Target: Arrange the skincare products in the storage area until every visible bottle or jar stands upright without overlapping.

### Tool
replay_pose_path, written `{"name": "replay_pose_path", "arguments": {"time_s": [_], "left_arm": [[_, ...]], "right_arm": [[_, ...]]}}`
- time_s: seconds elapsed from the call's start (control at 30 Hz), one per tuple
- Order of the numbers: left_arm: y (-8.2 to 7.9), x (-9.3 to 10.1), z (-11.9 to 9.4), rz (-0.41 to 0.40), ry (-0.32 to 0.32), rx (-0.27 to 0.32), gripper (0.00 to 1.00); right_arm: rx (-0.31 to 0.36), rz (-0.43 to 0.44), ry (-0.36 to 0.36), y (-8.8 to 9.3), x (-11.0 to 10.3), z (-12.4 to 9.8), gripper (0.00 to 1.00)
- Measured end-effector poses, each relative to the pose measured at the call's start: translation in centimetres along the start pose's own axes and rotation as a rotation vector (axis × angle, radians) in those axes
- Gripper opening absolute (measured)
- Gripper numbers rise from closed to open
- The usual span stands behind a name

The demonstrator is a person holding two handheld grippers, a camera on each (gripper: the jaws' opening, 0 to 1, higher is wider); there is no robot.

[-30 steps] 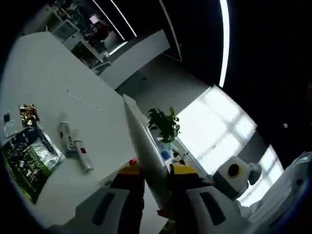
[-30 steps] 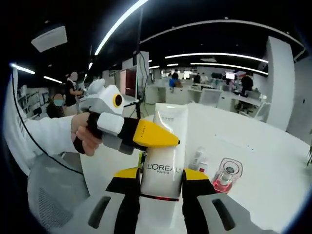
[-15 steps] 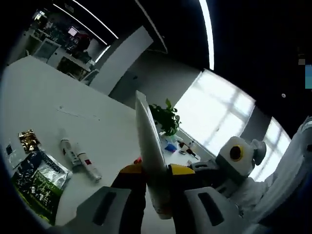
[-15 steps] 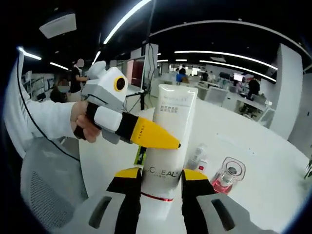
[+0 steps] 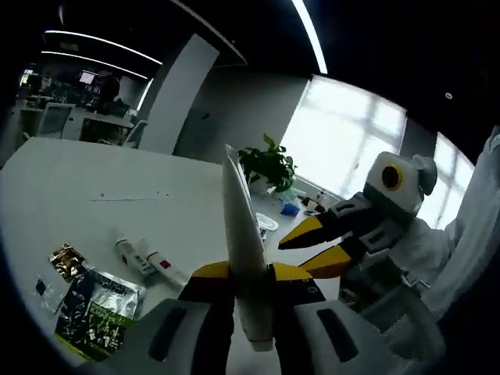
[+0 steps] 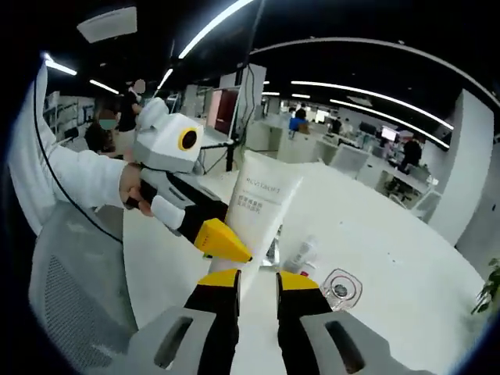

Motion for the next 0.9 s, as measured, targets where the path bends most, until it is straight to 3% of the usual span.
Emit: {"name": "replay_pose_path", "arguments": {"time_s": [0.2,0.5,0.57,0.73,0.9], "left_arm": [[0.4,0.1,0.2,0.055,0.006,-0.031,0.1],[1.9,0.0,0.7,0.191,0.027,-0.119,0.1],[2.2,-0.2,0.8,0.217,0.036,-0.136,0.1],[2.7,0.6,1.5,0.278,0.069,-0.17,0.1],[2.8,0.8,2.0,0.329,0.095,-0.184,0.1]], "right_arm": [[-0.019,-0.095,-0.027,-1.1,2.1,-1.0,0.07],[0.045,-0.221,-0.052,-4.3,3.8,-0.9,0.07],[0.042,-0.261,-0.086,-5.2,3.6,-0.8,0.08],[-0.005,-0.351,-0.187,-5.6,3.2,-0.1,0.12],[-0.122,-0.458,-0.305,-5.1,3.4,0.4,0.12]]}}
Point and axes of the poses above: the point that each gripper's makers call its tool centre point, and the gripper's own axes: z roughly forward along the fingers, x roughly to its right, y roughly out of its underside, the point moved 3 cm from there along -z, roughly backward along the fingers, and after that the axes turned 4 degrees about y, right-handed, at the moved point
